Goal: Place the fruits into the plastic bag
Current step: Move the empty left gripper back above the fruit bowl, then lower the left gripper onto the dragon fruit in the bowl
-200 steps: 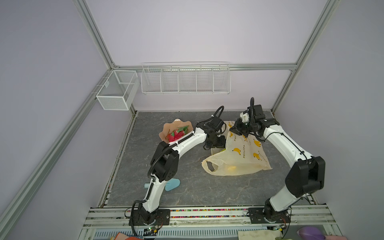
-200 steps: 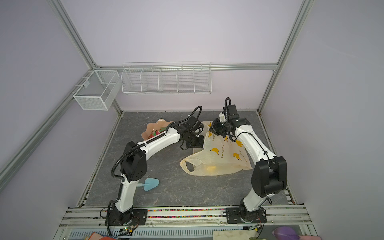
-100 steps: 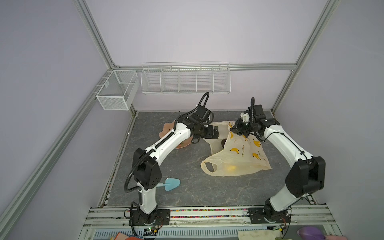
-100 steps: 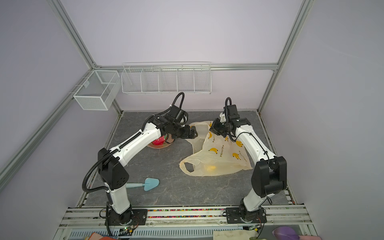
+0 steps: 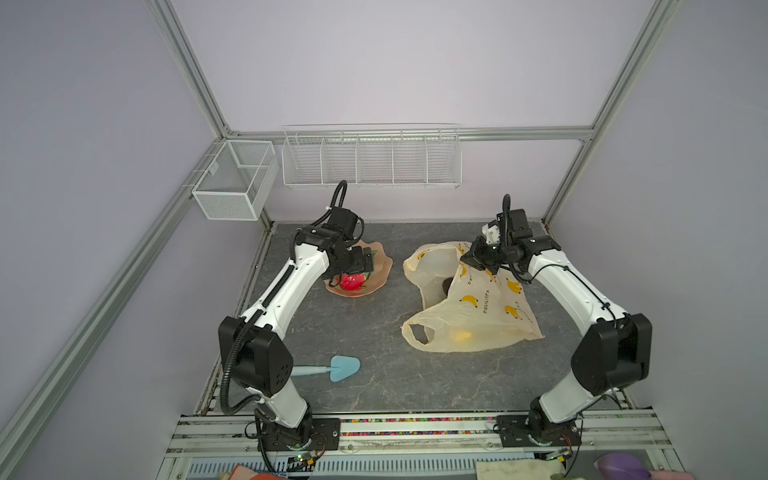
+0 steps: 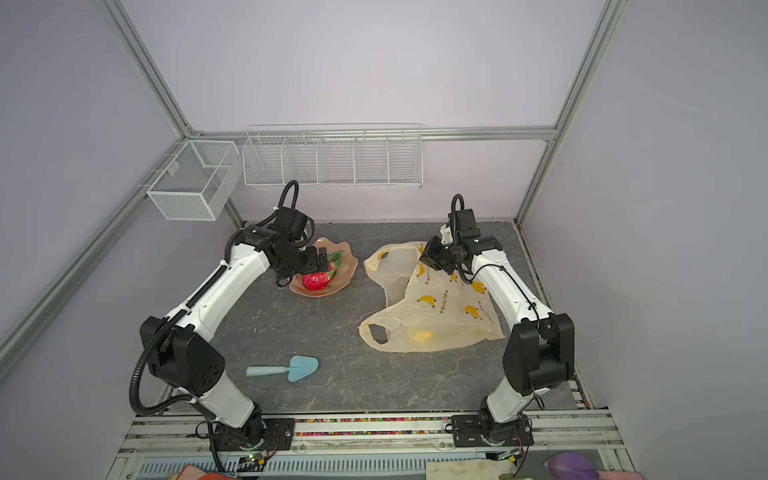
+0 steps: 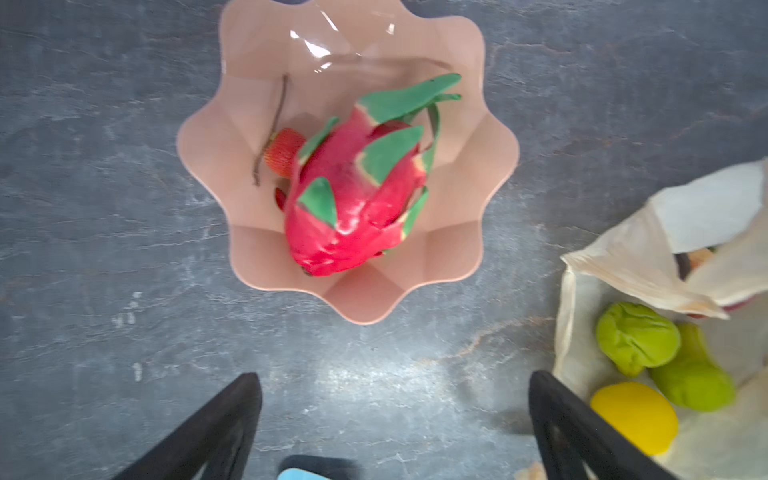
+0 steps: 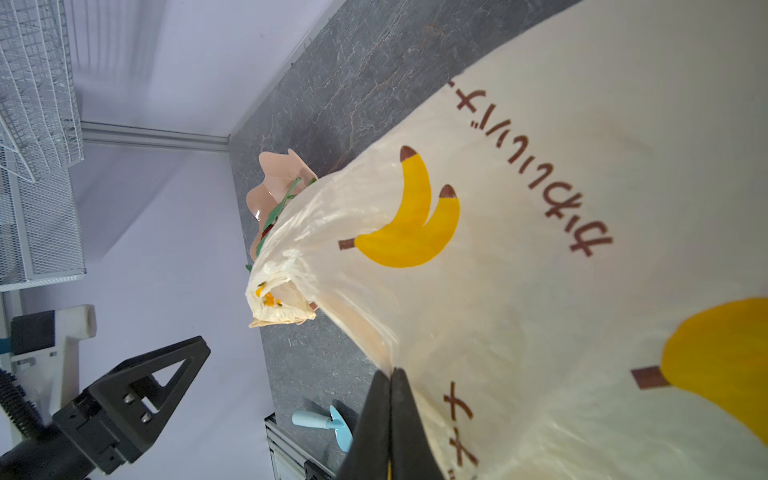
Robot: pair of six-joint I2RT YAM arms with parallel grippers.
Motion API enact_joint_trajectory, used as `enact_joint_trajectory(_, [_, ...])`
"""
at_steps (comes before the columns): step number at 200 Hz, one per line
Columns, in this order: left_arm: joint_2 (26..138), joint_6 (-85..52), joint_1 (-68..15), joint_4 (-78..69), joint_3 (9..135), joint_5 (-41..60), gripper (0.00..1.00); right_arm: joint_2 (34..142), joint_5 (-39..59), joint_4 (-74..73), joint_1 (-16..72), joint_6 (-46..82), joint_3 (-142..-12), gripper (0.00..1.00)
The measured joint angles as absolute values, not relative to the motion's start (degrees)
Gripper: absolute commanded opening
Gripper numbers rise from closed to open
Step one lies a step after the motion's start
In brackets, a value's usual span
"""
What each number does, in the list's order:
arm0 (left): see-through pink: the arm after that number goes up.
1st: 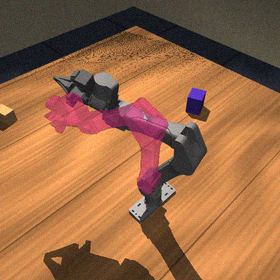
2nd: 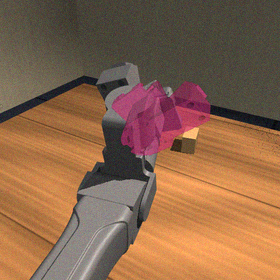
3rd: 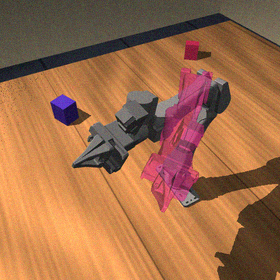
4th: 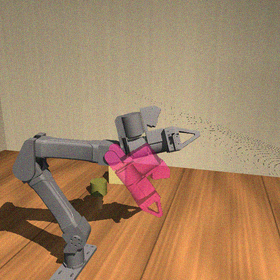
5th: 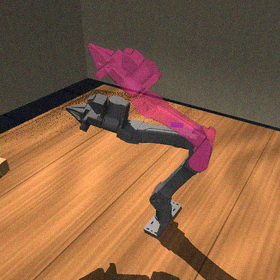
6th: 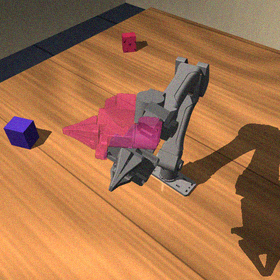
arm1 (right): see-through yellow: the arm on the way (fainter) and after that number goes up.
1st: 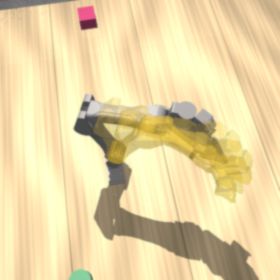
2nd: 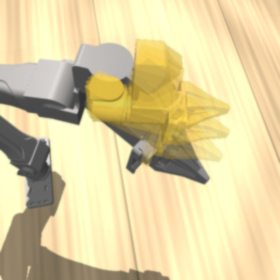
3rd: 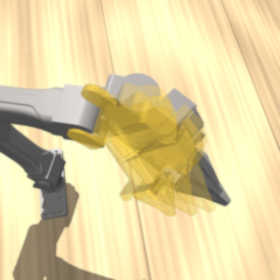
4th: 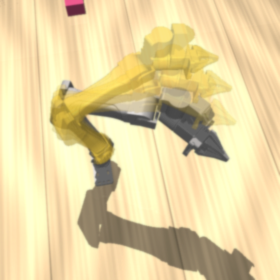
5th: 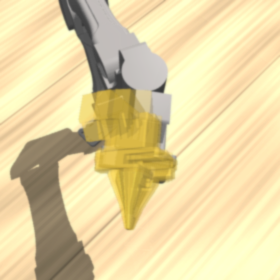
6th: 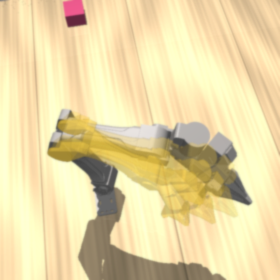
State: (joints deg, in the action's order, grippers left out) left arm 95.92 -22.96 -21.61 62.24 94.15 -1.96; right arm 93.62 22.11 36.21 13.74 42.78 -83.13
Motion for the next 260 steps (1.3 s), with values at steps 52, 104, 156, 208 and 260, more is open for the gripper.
enact_joint_trajectory(52, [98.54,-22.90,-12.10,60.40,94.35,-0.99,0.94,93.62,22.09,36.51,13.63,42.54,-83.13,0.07])
enact_joint_trajectory(104, [106.85,-18.59,-11.64,58.72,98.02,3.18,1.00,93.62,22.06,37.32,13.63,42.30,-83.35,0.07])
enact_joint_trajectory(156, [112.16,-7.81,-11.90,59.16,102.35,6.11,1.00,93.65,22.09,37.93,13.61,41.93,-84.42,0.07])
enact_joint_trajectory(208, [118.45,2.07,-14.81,61.67,107.26,5.41,1.00,94.00,22.11,38.85,13.58,41.47,-86.11,0.07])
enact_joint_trajectory(260, [123.61,5.78,-16.53,63.26,109.38,3.79,1.00,94.85,22.11,40.10,13.56,40.45,-87.35,0.06])
